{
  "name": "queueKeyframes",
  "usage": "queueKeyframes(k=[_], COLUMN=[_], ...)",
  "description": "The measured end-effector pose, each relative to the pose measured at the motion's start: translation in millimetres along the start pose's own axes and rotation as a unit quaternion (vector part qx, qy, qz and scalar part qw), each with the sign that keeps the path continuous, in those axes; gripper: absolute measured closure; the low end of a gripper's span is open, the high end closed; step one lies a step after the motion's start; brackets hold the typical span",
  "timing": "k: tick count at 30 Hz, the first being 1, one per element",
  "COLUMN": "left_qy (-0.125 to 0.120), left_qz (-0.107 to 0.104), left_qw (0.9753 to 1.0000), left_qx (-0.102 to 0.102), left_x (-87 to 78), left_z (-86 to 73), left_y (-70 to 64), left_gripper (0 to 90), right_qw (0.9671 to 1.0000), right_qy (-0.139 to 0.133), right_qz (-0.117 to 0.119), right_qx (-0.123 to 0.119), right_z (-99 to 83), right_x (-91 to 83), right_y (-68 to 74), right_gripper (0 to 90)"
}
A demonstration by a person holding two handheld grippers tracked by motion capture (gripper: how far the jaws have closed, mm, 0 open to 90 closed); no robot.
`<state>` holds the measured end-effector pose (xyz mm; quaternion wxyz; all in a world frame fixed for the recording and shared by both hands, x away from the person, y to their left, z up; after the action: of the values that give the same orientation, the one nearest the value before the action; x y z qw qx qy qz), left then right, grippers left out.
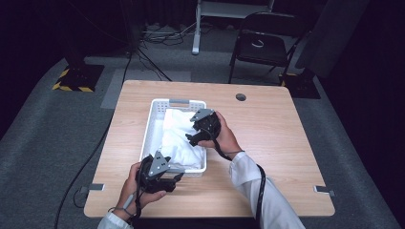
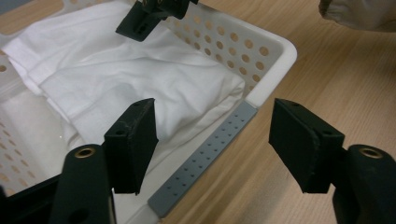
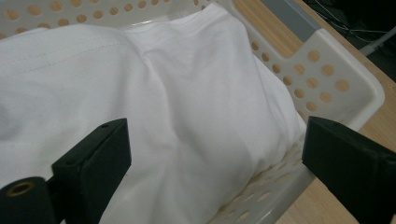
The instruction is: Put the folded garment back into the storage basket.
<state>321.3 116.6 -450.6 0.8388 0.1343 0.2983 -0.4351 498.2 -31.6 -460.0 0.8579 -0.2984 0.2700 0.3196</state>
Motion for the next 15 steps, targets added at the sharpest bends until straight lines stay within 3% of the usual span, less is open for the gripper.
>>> queueKeyframes(k=[7, 15], left_qy=[0.003, 0.002], left_qz=[-0.006, -0.014], left_qw=[1.0, 0.9998], left_qx=[0.007, 0.012], left_x=[5.3, 13.0], left_z=[1.7, 3.7], left_y=[-9.3, -22.6], left_gripper=[23.2, 6.2], right_qw=[0.9999, 0.9999], right_qy=[-0.004, 0.0], right_qz=[0.009, 0.013], right_qx=[-0.003, -0.009], right_z=[-1.6, -5.4], right_x=[-2.8, -7.1], right_y=[-0.2, -2.4], right_gripper=[4.4, 2.7])
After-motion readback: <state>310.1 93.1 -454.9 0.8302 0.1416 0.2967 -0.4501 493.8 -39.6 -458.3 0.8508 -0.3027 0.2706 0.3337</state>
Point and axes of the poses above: each handheld gripper's, and its own axes: x roughly forward along the jaws, z roughly out of its top, y roughly to its left, the point moved 4 cm from there along x, roughly forward along the jaws, and after that the axes turned 8 degrees about -z, right-handed, at the moved point
